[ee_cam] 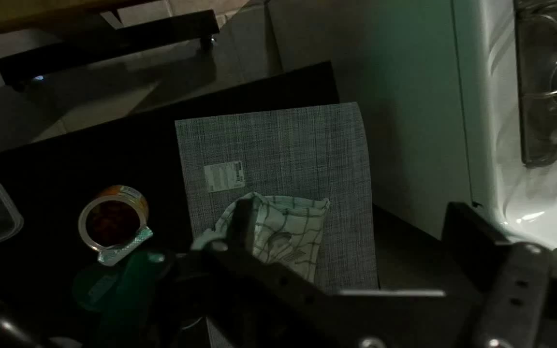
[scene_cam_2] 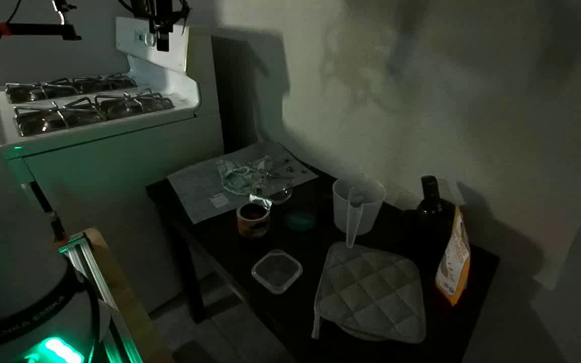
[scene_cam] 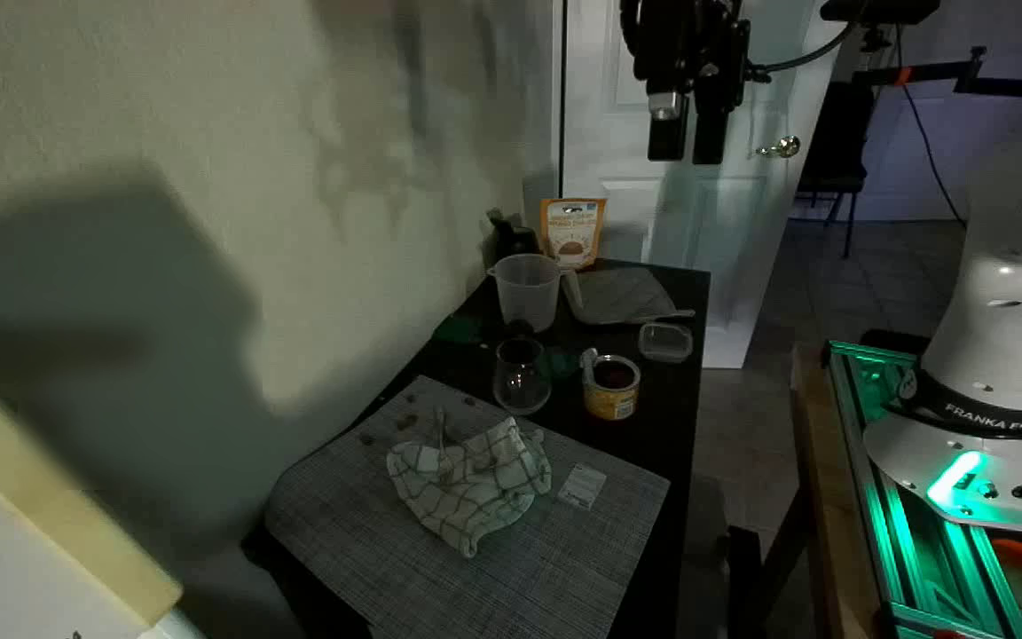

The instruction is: Pour the contents out of the yellow tin and into the clear jug.

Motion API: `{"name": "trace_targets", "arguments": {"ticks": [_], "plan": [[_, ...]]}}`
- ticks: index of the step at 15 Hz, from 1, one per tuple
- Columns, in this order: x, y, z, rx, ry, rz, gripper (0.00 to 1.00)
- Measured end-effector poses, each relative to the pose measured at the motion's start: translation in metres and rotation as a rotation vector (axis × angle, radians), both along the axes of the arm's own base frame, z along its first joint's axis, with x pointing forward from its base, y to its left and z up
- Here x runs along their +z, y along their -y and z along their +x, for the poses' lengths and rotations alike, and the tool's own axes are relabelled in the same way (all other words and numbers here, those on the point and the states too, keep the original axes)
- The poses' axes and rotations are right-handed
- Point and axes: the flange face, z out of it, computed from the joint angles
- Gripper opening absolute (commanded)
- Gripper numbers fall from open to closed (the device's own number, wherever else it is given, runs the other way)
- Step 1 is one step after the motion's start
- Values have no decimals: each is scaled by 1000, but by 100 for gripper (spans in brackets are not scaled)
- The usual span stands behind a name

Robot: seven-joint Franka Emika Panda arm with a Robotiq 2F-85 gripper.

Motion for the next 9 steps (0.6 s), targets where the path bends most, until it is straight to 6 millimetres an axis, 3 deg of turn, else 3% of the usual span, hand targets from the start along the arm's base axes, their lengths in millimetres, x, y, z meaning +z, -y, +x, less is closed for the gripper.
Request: {"name": "trace_targets", "arguments": {"ticks": [7,9], "plan": [[-1,1,1,-2,0,0,100],[-9,13,5,-1,-5,1,100]]}}
